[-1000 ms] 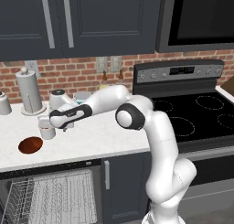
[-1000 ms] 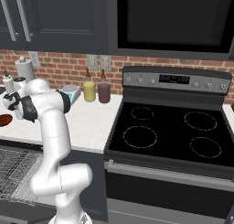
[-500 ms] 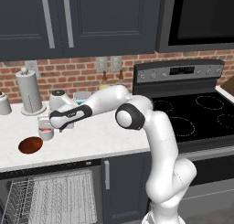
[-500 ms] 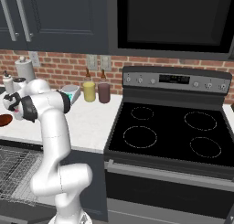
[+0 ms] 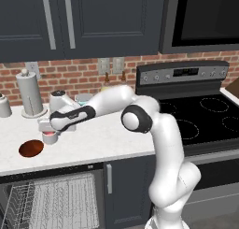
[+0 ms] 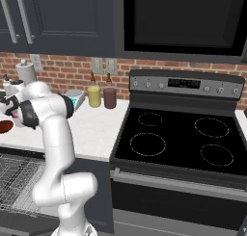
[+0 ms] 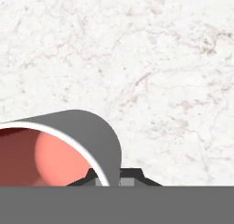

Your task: Pick up the cup and bowl from the counter, place them in the dishwasher, and close the dishwasher door.

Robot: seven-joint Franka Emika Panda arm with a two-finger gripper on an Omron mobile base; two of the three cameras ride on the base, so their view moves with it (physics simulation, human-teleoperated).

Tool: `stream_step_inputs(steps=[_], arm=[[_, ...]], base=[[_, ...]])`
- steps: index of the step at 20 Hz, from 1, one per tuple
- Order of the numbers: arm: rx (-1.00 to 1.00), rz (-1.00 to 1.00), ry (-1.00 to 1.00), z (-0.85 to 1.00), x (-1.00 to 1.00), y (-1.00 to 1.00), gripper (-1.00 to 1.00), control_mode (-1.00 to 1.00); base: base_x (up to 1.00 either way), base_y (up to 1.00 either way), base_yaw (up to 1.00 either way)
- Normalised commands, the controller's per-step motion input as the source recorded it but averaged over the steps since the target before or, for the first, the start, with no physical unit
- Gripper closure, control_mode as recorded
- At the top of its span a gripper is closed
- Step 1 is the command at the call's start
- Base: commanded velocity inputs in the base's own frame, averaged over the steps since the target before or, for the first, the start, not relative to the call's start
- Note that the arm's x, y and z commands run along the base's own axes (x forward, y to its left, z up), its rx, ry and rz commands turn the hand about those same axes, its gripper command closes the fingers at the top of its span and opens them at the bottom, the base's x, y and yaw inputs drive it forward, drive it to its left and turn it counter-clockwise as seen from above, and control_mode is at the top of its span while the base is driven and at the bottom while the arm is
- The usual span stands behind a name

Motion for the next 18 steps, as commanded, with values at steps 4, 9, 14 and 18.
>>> stream_step_inputs(steps=[4,9,14,18], arm=[[0.0,-0.02,0.0,0.48,-0.97,-0.25,1.0,-1.0],[0.0,-0.06,-0.02,0.53,-1.0,-0.35,1.0,-1.0],[-0.13,-0.08,-0.02,0.11,-1.0,-0.31,1.0,-1.0],[-0.17,-0.05,-0.02,0.0,-1.0,-0.02,1.0,-1.0]], base=[[0.0,0.0,0.0],[0.0,0.0,0.0],[0.0,0.0,0.0],[0.0,0.0,0.0]])
